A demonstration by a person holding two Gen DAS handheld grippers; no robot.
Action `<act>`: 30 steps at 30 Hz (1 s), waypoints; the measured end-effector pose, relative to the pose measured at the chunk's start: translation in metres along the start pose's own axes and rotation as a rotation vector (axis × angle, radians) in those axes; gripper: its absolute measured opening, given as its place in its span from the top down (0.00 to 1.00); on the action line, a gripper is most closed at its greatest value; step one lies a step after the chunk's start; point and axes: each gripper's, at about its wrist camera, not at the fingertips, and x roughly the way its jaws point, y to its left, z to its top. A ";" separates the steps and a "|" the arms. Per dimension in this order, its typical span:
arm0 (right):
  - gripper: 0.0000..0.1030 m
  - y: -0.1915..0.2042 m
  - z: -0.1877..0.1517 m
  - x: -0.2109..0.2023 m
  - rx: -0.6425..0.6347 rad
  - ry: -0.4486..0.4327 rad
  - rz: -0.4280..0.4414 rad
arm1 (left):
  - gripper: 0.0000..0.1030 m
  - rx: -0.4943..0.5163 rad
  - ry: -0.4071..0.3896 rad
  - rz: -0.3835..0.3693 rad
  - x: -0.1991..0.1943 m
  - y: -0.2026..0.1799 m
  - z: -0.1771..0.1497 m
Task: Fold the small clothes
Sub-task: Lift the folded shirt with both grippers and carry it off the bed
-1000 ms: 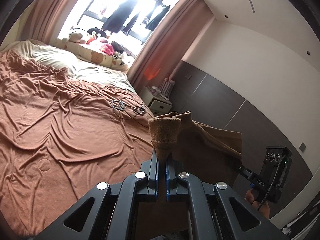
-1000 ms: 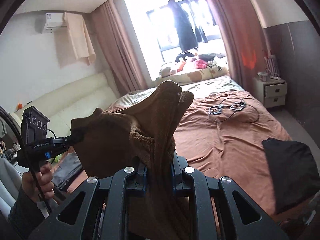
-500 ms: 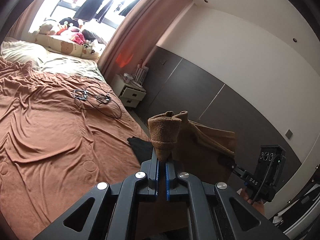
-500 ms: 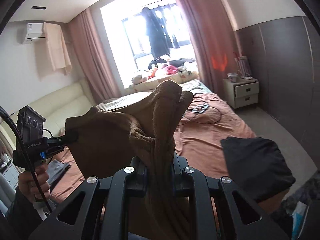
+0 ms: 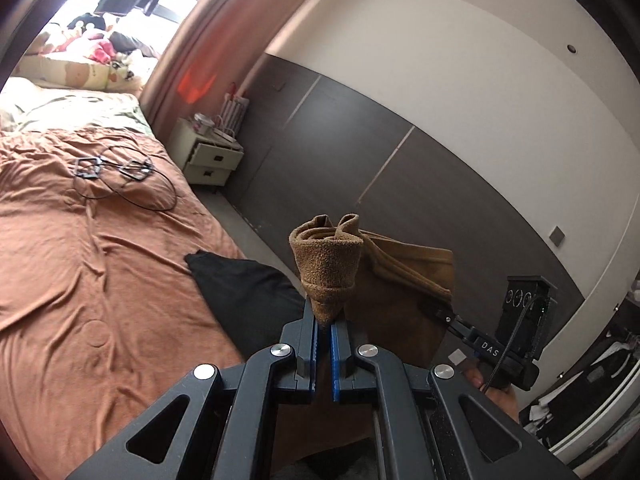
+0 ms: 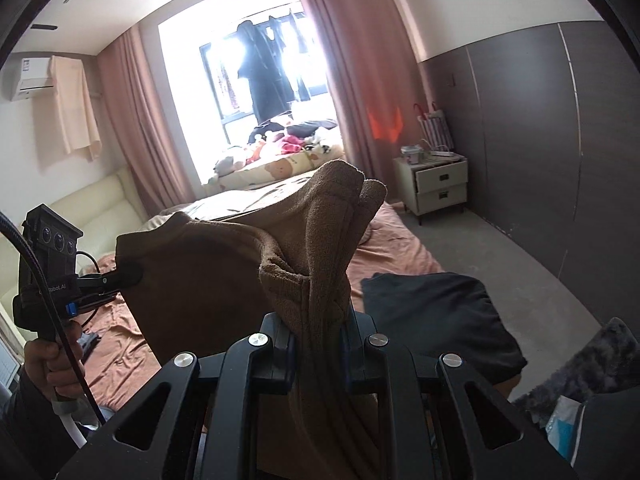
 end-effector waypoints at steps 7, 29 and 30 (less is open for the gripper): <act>0.87 0.001 0.010 -0.007 0.004 -0.024 -0.074 | 0.96 0.017 0.043 -0.093 0.056 -0.015 0.014; 0.87 0.036 0.007 0.053 0.043 -0.010 -0.203 | 0.96 0.002 0.174 -0.169 0.186 0.018 0.032; 0.87 0.039 0.007 0.059 0.047 -0.006 -0.205 | 0.96 -0.006 0.176 -0.165 0.191 0.024 0.034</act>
